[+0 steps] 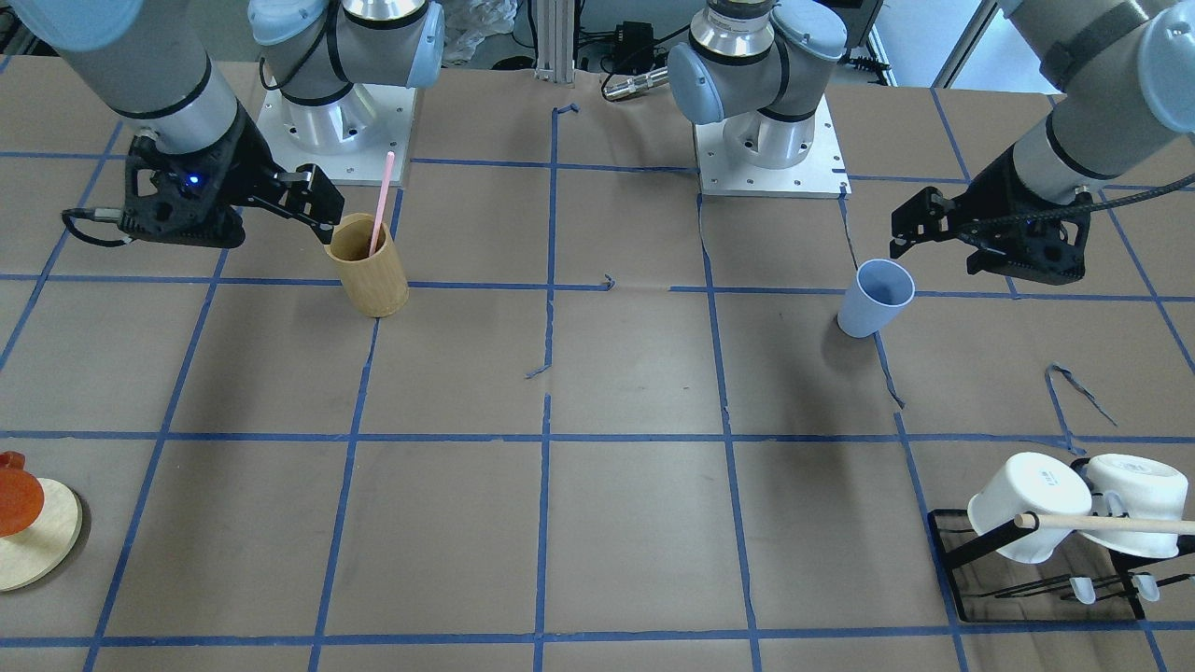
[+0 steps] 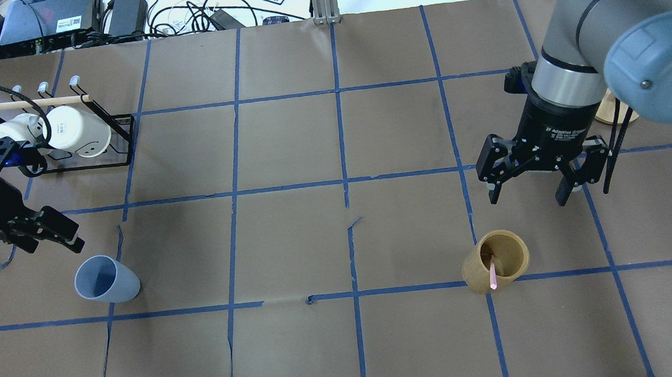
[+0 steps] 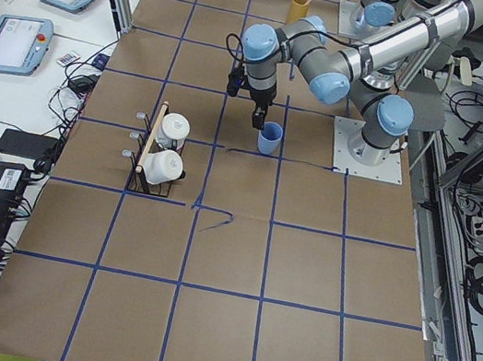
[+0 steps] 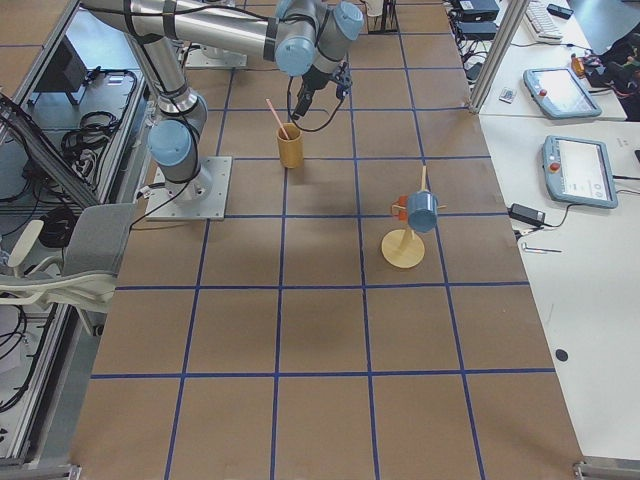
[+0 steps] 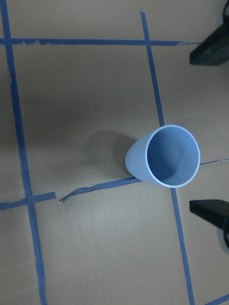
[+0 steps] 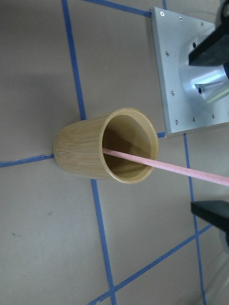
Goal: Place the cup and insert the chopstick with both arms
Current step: 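Lower the left gripper onto the blue cup while the right descends to the bamboo cup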
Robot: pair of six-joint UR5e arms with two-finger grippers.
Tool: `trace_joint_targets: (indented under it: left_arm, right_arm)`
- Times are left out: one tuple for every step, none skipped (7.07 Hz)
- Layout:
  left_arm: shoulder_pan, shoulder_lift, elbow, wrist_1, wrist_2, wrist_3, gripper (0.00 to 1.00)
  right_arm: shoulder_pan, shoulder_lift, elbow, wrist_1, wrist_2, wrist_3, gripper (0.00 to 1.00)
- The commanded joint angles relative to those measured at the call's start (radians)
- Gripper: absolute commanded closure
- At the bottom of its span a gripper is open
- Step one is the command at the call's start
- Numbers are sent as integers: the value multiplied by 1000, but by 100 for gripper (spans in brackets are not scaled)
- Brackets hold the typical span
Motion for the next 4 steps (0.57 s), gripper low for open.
trace_joint_targets:
  left_arm:
    - [32, -17, -117, 155, 1, 6, 0]
    - [32, -22, -160, 244, 3, -4, 0]
    - [32, -31, -162, 263, 1, -58, 0]
    - [32, -34, -168, 261, -3, -58, 3]
  right_arm:
    - [-4, 47, 60, 22, 89, 148, 0]
    - [-4, 72, 62, 22, 136, 184, 0]
    - [-1, 77, 63, 31, 163, 216, 0]
    - [-1, 77, 74, 33, 169, 292, 2]
